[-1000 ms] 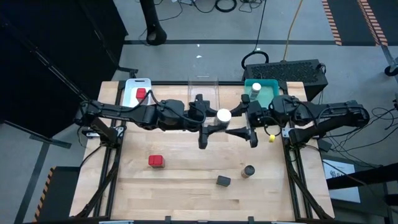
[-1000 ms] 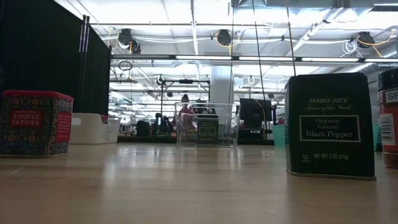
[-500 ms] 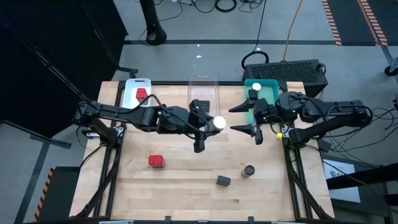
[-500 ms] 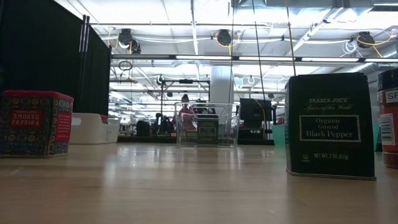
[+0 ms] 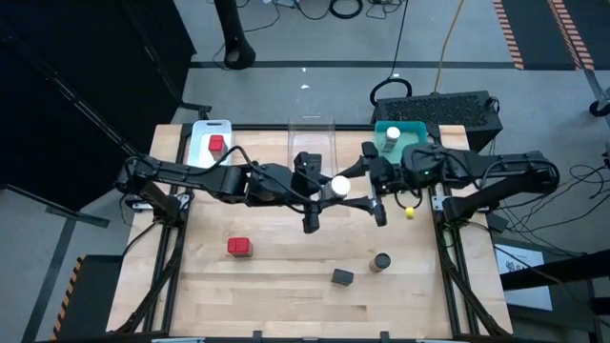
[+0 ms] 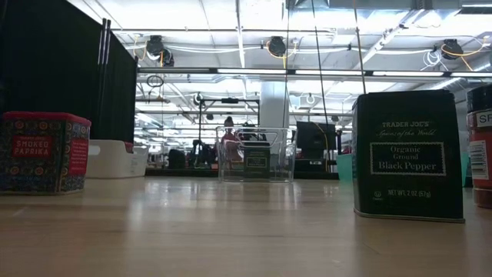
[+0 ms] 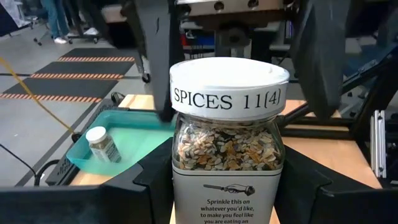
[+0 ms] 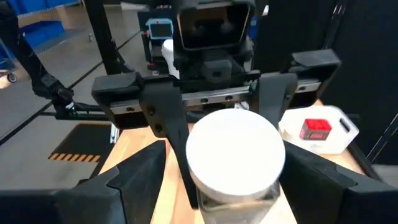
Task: Sort spices by type
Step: Put the white seasoning bottle into the green bin
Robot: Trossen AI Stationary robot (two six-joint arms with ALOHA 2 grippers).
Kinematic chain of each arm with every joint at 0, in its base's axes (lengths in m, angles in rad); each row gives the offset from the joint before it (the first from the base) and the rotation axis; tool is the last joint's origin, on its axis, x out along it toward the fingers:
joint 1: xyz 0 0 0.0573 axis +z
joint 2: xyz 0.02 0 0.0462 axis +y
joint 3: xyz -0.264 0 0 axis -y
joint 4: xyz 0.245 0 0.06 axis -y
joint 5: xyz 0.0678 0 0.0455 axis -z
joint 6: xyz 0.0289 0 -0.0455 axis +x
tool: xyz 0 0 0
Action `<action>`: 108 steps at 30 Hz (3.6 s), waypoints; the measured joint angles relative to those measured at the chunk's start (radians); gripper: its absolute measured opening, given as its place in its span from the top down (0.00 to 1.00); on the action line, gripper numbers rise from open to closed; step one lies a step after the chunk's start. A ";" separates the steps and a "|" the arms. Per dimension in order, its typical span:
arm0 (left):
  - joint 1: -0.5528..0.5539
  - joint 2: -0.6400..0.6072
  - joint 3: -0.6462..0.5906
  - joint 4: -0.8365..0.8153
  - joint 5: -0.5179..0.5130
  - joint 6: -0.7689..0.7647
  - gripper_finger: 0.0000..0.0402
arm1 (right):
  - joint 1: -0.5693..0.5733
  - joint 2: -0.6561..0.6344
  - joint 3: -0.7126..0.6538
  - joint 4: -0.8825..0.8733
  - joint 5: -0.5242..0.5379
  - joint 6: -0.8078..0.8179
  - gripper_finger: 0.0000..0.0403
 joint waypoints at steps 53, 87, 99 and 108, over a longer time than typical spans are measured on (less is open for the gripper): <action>-0.001 0.001 0.000 -0.089 -0.108 -0.090 0.31 | -0.400 -0.320 -0.392 -0.465 0.524 0.579 0.57; 0.000 0.002 0.000 -0.015 -0.203 -0.114 0.31 | -0.484 -0.116 -0.806 0.018 0.851 0.972 0.57; 0.000 0.002 0.000 -0.026 -0.225 -0.113 0.31 | -0.484 -0.027 -0.806 0.032 0.848 1.053 0.55; 0.000 0.002 0.000 -0.026 -0.225 -0.112 0.31 | -0.484 -0.013 -0.805 0.044 0.856 1.076 0.30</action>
